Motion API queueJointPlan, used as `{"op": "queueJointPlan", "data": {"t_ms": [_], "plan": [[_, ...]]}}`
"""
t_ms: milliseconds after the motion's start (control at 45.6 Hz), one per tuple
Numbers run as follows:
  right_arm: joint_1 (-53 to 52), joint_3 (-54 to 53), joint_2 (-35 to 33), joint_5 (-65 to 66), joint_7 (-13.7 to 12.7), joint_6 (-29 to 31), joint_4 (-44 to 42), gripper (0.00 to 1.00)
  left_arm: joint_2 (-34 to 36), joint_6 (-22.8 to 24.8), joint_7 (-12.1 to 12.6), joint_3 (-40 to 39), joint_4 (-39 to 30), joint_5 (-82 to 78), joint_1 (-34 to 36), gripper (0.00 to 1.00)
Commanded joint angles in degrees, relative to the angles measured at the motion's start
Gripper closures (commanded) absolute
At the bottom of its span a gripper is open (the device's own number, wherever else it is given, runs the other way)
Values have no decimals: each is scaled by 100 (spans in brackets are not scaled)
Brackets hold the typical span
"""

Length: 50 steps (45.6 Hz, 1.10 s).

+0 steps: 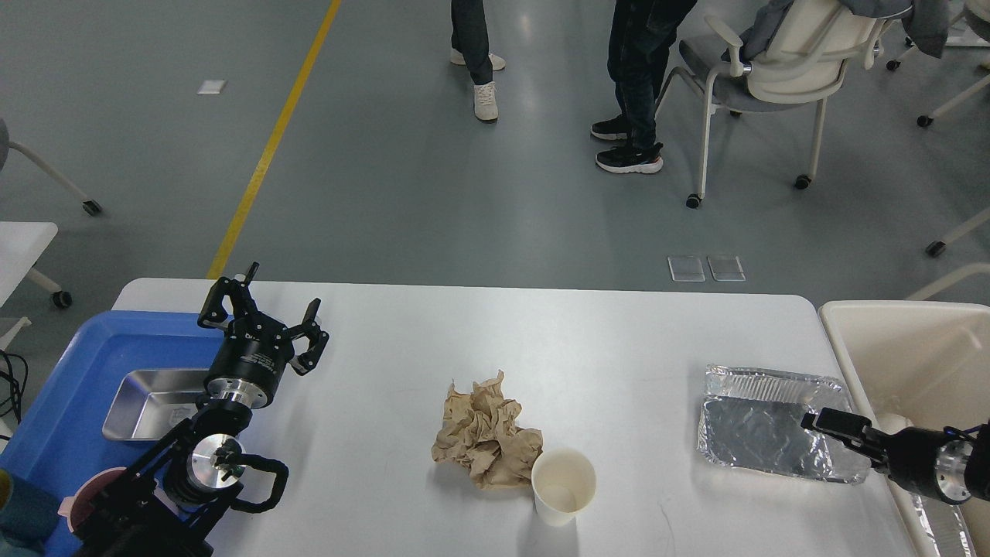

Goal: Tidy desktop
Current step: 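Reach the right gripper to the foil tray edge and grasp it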

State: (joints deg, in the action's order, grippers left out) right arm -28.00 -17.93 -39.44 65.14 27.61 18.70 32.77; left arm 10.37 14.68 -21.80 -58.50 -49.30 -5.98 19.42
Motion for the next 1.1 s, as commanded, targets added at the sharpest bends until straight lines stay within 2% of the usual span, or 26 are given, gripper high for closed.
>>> {"op": "queueJointPlan", "data": {"t_ms": [0,110,592,877,921,1074], "plan": [[5,0,42,-2,183,-7,18,0,0,0,0,-3,0,0,0,3],[-4,0,42,-2,254,-16,45,0,9,0,0,-3,0,0,-9,3],[-39,35,420,-2,272,11,10,0,9,0,-9,-56,0,0,-9,3],[-47,166,411,16,272,-59,-8,1,44,0,-9,-74,0,0,-9,3],[-48,237,402,16,272,-77,-8,3,35,0,-9,-74,0,0,-9,3],[-74,395,429,25,272,-104,-8,19,44,0,-17,-82,0,0,-9,3]]}}
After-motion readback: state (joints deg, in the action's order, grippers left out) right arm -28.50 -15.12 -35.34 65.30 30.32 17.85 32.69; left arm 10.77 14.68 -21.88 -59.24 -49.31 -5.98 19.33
